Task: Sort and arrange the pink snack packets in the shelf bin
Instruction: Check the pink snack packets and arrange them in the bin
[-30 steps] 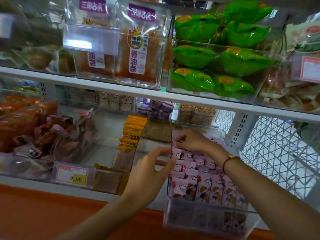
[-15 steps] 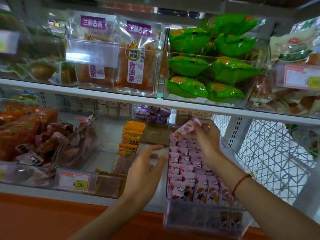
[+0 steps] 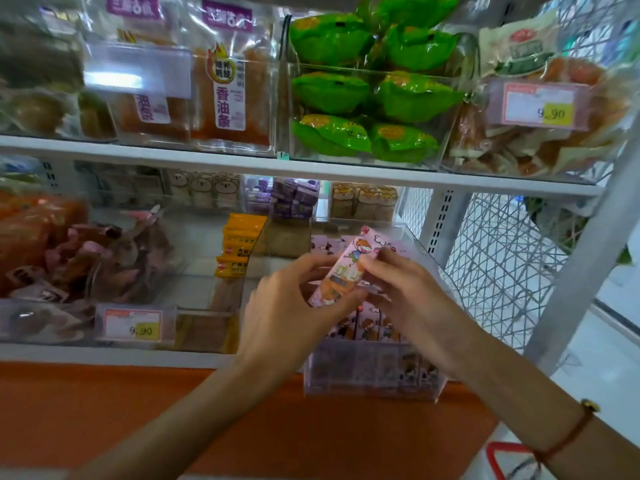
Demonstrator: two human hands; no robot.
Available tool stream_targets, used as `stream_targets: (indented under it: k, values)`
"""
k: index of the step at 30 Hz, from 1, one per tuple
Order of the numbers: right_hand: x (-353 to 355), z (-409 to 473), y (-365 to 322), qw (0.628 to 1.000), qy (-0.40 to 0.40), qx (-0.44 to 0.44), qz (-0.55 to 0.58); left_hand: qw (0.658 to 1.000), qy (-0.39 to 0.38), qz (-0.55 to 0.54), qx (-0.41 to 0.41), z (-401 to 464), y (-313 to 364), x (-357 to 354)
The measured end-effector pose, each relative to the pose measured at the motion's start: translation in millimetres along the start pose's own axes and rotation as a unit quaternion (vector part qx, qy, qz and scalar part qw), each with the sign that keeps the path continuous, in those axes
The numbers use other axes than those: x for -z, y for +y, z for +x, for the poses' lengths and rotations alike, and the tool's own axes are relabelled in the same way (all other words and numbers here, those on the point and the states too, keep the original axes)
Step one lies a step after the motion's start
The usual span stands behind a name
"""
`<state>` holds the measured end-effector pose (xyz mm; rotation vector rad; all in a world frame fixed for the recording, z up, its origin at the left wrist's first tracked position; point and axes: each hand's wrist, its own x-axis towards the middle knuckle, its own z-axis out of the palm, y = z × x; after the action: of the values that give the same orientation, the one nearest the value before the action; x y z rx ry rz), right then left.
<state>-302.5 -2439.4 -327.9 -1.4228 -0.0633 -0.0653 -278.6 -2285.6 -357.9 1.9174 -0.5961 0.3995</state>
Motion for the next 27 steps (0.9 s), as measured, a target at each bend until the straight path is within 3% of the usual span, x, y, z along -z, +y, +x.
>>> stream_targets:
  k: [5, 11, 15, 20, 23, 27]
  values:
    - [-4, 3, 2, 0.986, 0.106, 0.070, -0.106, 0.999, 0.017, 0.038, -0.022, -1, -3, -1]
    - [2, 10, 3, 0.992, 0.076, 0.055, -0.080, 0.980, -0.080, -0.177, 0.051, 4, 0, -1]
    - [5, 11, 8, 0.995, 0.078, 0.008, -0.064, 0.952, -0.127, -0.235, 0.152, 6, 3, 5]
    - [5, 11, 8, 0.995, 0.069, 0.018, -0.068, 0.965, -0.086, -0.213, 0.123, 4, 3, 4]
    - [3, 9, 5, 0.990, 0.065, 0.069, -0.105, 0.995, -0.017, -0.096, 0.034, 4, -2, 6]
    - [3, 7, 7, 0.985, 0.079, 0.099, -0.114, 0.999, 0.029, 0.026, -0.034, 3, -2, 8]
